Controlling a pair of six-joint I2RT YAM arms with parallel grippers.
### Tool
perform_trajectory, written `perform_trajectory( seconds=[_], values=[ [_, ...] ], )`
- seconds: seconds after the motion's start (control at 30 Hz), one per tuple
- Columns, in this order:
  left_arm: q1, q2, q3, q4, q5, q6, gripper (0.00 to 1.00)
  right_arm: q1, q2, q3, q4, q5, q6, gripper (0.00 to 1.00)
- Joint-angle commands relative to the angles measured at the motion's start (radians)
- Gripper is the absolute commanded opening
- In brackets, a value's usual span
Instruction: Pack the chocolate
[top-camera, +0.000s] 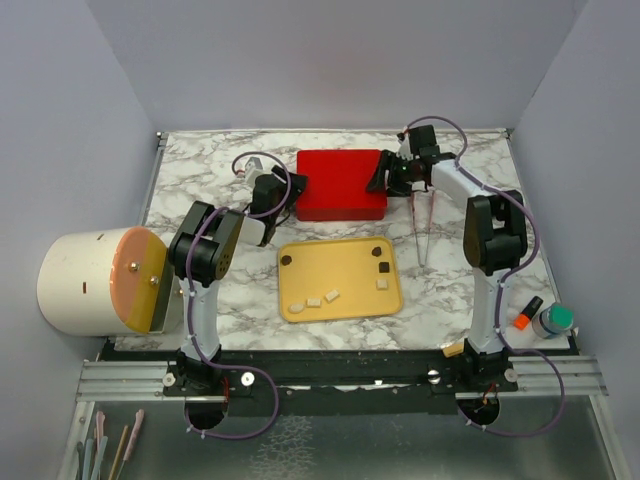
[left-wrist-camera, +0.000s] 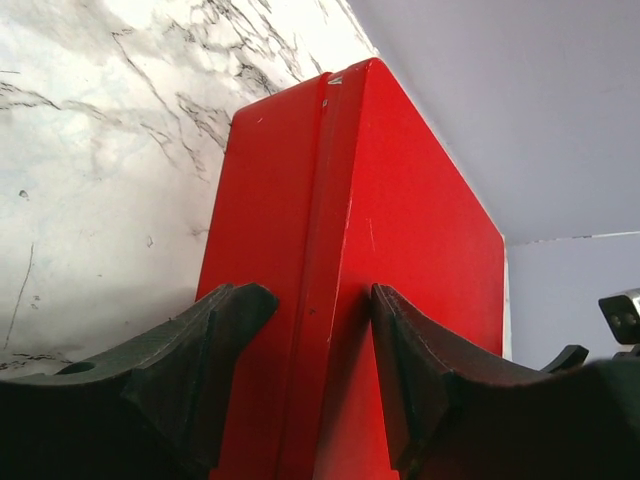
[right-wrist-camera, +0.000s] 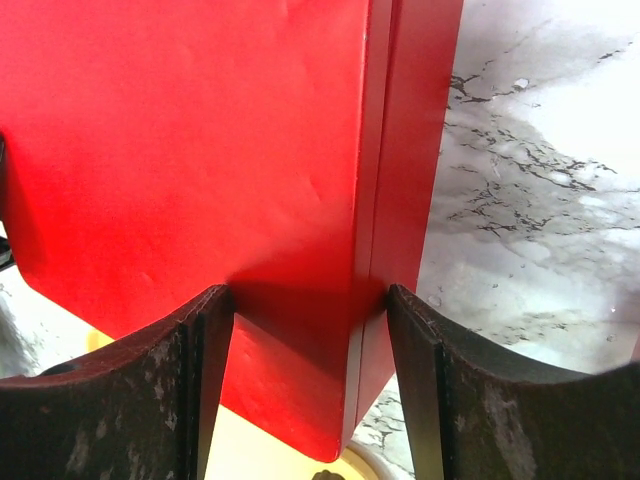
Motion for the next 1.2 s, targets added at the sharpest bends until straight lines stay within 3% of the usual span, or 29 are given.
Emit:
perform_trajectory(
  seconds=[0.0,0.8,1.17],
  values=[
    [-0.002,-0.015,-0.007,-0.104,0.082,0.037,0.59,0.043,0.067,0.025,-0.104,0.008,-0.023,0.67],
    [0.077,-0.015,0.079,-0.106,0.110,0.037,0.63,-0.031,0.096,0.242,-0.146,0.003,-0.016,0.69],
    [0.097,0.045,0.186,-0.121,0.119,0.043,0.63,-0.078,0.202,0.406,-0.147,-0.036,-0.009,0.70]
  ],
)
